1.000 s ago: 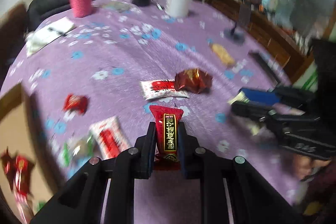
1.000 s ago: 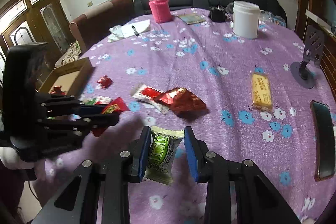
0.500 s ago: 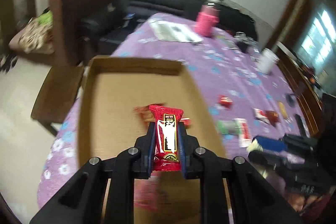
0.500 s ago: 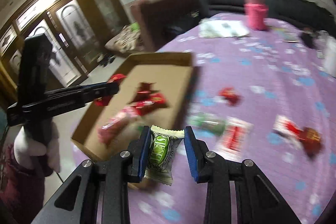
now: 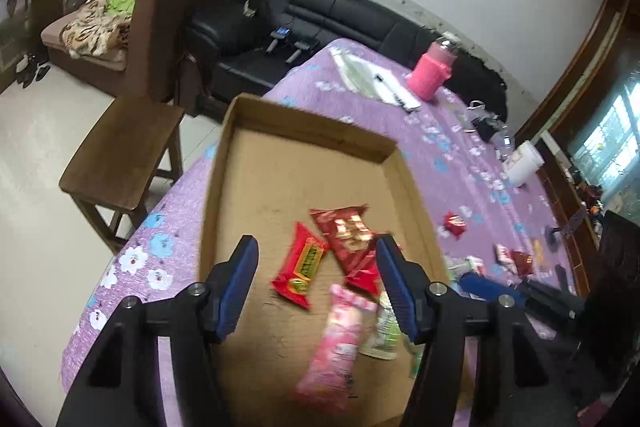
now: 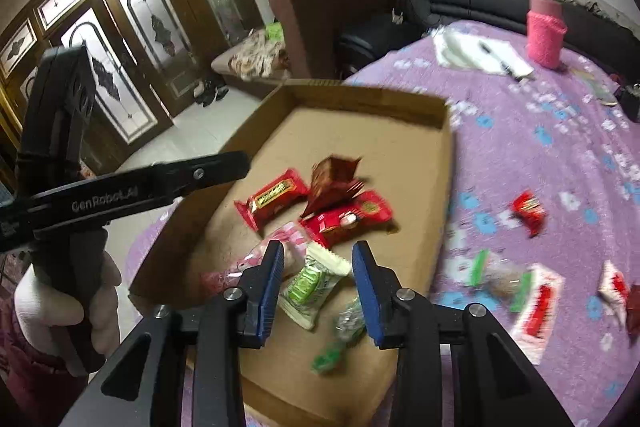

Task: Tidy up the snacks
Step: 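Drop the dark red packet and green snack into the tray with both tools, then grasp the clear green candy with the left tool while the right grasps the white-red packet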

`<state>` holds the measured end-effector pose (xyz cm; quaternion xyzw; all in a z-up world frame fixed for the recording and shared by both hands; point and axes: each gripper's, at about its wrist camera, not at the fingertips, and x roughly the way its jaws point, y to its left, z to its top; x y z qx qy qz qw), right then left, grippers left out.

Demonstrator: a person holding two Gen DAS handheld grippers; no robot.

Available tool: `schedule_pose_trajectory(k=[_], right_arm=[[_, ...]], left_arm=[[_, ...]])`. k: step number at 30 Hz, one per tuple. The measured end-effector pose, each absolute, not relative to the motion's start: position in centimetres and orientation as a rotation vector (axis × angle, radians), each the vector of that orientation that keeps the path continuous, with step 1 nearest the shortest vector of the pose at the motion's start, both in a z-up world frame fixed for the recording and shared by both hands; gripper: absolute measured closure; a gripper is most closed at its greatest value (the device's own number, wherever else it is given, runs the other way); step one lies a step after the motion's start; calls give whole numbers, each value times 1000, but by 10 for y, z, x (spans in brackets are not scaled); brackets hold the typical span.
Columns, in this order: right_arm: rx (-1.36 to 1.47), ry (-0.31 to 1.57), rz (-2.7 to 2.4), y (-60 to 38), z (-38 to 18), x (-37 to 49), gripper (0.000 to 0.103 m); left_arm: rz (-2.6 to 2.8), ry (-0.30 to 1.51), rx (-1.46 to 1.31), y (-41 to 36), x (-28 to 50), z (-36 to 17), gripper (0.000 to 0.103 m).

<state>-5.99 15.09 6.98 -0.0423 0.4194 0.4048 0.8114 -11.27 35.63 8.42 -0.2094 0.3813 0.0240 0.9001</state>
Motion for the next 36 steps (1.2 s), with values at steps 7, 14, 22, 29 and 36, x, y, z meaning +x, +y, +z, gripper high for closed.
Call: schedule_pose_trajectory(k=[7,14,22,29,36], right_arm=[[-7,842,651,39,85,-15,61],[47,917,467,-40,56,21,61],[-110,931,428,-41,29,48,62],[-38,1045,532,-43,12,67,63],[35,1171,598,-69,13,38,68]], left_arm=[[-71,749,-387,306,-117,110,31],[-228,812,-298,225,-82,104,31],[-315,977,-142,159,-19,68,31],[-288,1148,-138,143,19,24,31],[-455,1196,-102,116,-6,27,33]])
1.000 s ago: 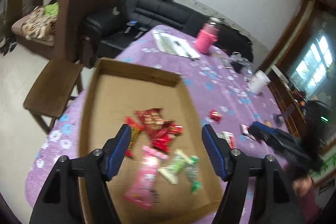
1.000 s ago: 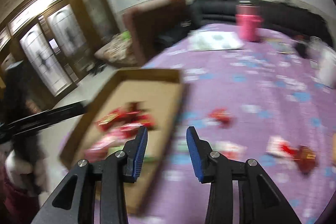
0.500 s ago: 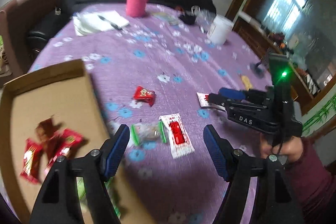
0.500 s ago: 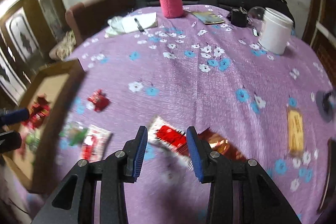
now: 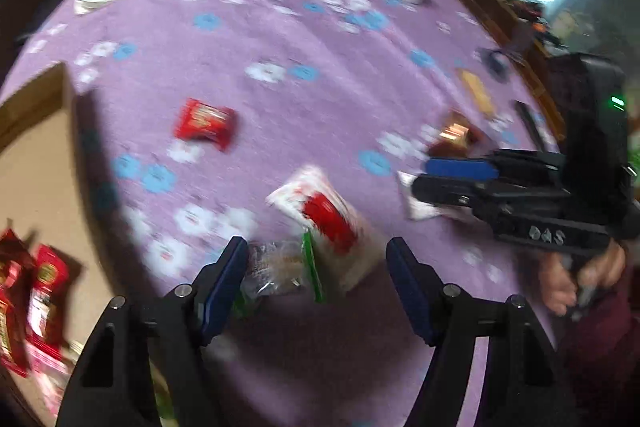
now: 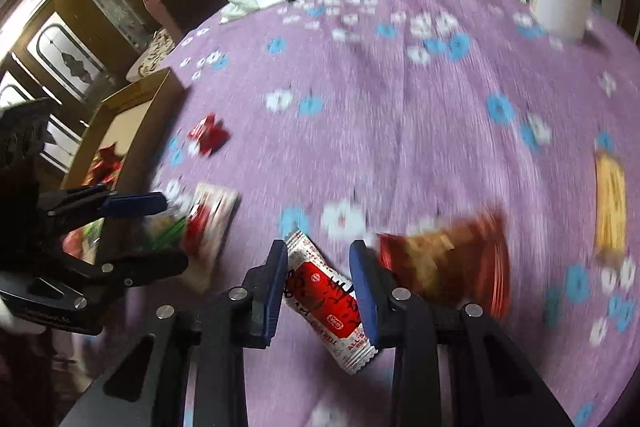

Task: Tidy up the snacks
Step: 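Grasp the clear green candy with the left tool while the right grasps the white-red packet, then drop the clear candy and white-red packet into the tray with both tools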

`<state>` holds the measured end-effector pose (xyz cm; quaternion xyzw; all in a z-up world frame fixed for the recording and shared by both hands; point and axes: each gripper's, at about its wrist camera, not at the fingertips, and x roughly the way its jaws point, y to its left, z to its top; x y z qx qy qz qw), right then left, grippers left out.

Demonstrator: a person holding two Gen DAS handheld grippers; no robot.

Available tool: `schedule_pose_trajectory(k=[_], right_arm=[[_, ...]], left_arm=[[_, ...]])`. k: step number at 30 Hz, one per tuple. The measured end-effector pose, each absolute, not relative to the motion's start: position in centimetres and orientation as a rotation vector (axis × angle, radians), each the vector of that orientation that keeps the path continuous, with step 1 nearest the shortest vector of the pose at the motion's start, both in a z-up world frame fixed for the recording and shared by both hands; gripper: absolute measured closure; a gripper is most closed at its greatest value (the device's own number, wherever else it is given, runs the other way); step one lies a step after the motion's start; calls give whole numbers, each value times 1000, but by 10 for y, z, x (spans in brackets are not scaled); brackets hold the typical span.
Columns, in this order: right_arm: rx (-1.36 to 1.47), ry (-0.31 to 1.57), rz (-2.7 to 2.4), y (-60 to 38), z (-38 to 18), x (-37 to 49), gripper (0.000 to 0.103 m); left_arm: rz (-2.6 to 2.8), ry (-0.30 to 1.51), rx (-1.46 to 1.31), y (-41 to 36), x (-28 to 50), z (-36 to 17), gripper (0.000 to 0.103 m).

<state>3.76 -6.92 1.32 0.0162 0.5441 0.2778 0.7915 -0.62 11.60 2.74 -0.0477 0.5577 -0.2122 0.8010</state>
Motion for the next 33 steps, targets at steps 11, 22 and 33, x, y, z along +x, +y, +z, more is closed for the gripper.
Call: schedule_pose_trajectory(k=[11,22,33], right_arm=[[52,1048,620,-105,30,2,34],[-192,1004,548,-63,9,-9,76],[-98,946,573,-76,54,-39,80]], left_arm=[[-468,1080,200,85,-36,38,32],[-407,1071,289,74,-41,27,79],[-375,948,-6,134,-76,76,80]])
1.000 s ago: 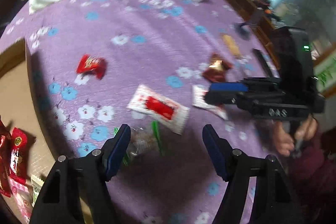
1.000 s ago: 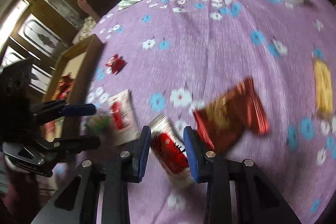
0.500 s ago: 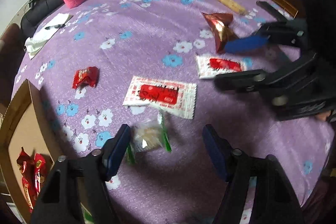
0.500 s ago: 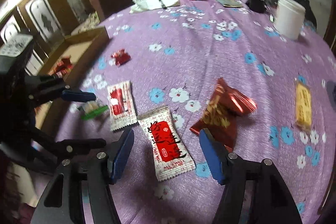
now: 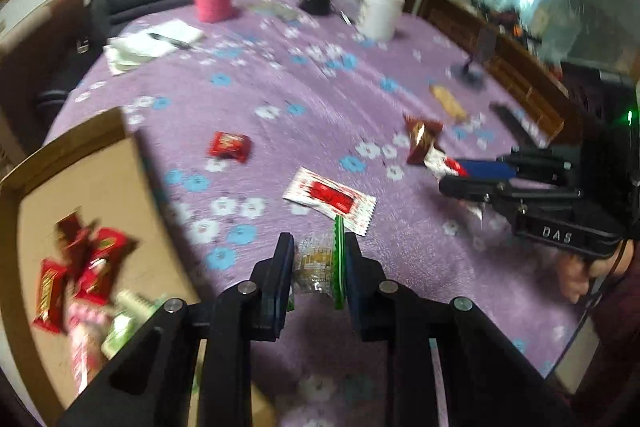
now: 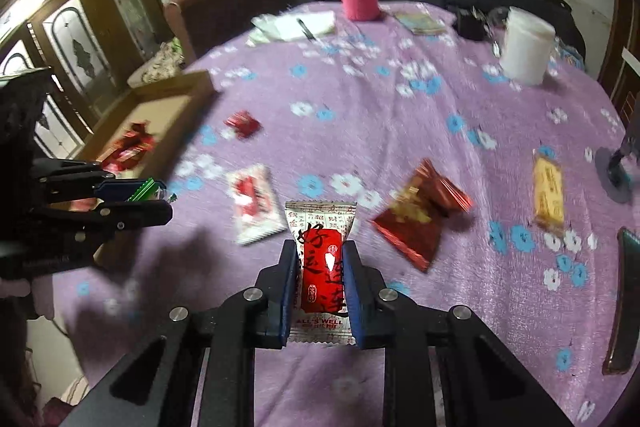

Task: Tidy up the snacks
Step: 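Drop the clear candy and white-red packet into the tray with both tools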

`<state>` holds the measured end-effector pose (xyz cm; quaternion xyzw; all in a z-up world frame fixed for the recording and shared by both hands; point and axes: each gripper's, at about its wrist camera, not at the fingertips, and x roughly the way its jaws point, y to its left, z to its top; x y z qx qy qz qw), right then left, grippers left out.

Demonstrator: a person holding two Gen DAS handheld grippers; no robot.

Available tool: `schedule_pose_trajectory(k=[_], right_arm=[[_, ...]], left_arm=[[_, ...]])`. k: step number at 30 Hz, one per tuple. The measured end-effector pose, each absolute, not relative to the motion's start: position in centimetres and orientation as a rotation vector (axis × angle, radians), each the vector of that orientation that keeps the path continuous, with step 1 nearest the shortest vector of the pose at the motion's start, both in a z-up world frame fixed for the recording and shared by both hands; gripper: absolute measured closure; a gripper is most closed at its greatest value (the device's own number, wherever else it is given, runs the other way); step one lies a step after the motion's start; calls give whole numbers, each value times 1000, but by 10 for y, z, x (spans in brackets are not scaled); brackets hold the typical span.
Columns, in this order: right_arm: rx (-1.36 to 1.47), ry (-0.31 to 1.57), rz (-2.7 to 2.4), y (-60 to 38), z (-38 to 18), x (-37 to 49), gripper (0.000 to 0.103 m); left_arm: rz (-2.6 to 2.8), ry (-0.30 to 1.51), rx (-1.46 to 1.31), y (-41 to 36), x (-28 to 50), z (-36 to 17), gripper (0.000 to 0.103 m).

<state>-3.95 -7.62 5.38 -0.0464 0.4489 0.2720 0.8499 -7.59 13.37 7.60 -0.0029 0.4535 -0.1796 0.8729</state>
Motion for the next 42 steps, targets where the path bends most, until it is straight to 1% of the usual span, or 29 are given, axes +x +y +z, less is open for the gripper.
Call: schedule_pose_trajectory(k=[4,9,12,18,26,37,39,40,41,42], right_arm=[[-76,924,641,-54,73,-50,79],[-68,921,749,-4,87,-58,79],[-84,923,794,29,89,-62,79],[-94,962,847,93,73,-57,79],[-136,1001,830,147,51,-41,79],[-125,1009,808,156,45,-31,78],[-119,1005,804,155,47,-30,78],[-117,1000,805,156,47,-29,76],[-112,989,811,156,49,-29,76],[-107,978,812,157,50,-29,74]], left_arm=[[-318,873,-95,177,-92,101,80],[-166,814,-144,235,-110,117,79],[-81,811,-196,269,-114,113,79],[30,845,-283,317,-116,84,79],[88,871,-342,345,-110,63,79],[81,846,-356,347,-117,69,78],[74,837,-366,346,-119,72,73],[72,833,-369,345,-120,74,65],[73,827,-368,343,-121,76,55],[78,821,-365,341,-123,79,50]])
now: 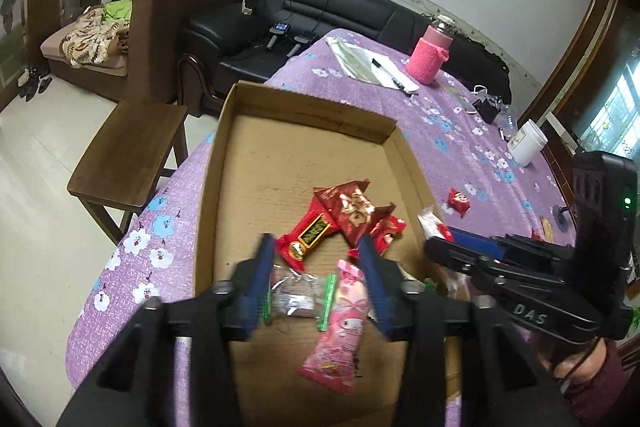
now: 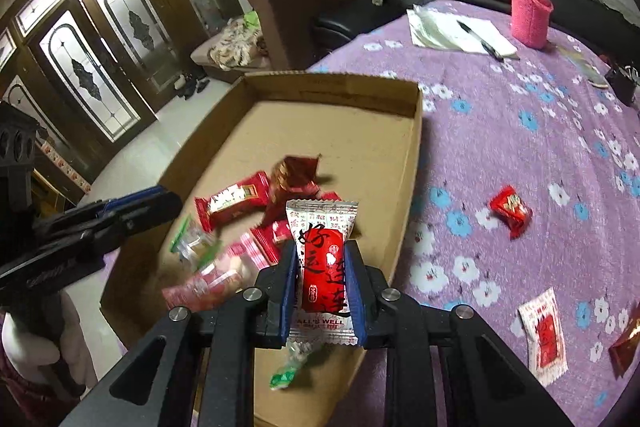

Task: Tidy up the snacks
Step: 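Drop the clear candy and white-red packet into the tray with both tools, then grasp the white-red packet with the left tool while the right grasps the red foil bag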

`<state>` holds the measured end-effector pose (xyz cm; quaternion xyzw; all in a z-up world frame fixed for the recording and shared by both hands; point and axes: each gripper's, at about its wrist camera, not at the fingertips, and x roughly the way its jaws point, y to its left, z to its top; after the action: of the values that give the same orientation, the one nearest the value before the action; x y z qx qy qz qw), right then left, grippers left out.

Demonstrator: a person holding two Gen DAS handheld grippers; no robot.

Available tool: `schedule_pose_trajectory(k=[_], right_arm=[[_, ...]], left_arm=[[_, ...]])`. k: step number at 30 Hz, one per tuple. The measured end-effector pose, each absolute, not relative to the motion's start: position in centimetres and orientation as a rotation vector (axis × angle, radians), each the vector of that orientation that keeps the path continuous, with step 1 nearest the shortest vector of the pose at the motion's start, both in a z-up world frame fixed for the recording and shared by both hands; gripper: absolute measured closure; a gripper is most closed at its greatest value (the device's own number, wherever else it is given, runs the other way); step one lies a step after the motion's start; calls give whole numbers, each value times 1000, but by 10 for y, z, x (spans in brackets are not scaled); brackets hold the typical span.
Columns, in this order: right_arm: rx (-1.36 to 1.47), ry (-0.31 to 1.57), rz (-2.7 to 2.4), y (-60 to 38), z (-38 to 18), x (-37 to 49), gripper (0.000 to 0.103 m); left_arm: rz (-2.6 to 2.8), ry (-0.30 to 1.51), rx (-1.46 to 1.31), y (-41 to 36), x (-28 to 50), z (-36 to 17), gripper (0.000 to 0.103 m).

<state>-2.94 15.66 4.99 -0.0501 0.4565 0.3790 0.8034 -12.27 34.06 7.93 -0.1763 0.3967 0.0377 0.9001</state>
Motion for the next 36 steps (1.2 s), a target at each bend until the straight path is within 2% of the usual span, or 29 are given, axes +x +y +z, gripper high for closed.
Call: schedule_pose_trajectory(k=[1,2,3,5,6,10,14,19,24,28,32,36], right_arm=[[-105,971,809,157,51,-30,68],[-101,963,804,156,53,-30,66],[-91,957,808,153,57,-31,66],[-66,942,813,142,67,-29,65],[-54,924,811,132,73,-28,65],[-50,861,710,68,89,-15,56],[-103,851,525,-2,80,-3,56],[-7,867,401,-86,70,1,57],[94,890,307,-149,56,7,57],[163,928,332,-162,44,15,57],[211,977,386,-148,33,29,56],[185,1000,350,-129,21,41,48]], left_arm=[[84,815,-363,339,-124,83,44],[85,803,-363,337,-127,87,42],[80,795,-365,335,-128,91,41],[69,784,-376,332,-131,100,29],[65,778,-379,329,-133,104,28],[-18,747,-374,309,-136,118,27],[-99,769,-340,274,-119,119,27],[-224,842,-292,208,-84,111,27],[-286,977,-261,135,-40,77,27],[-232,1083,-254,99,-16,40,28],[-121,1092,-248,90,4,21,28],[-79,1071,-220,86,14,18,22]])
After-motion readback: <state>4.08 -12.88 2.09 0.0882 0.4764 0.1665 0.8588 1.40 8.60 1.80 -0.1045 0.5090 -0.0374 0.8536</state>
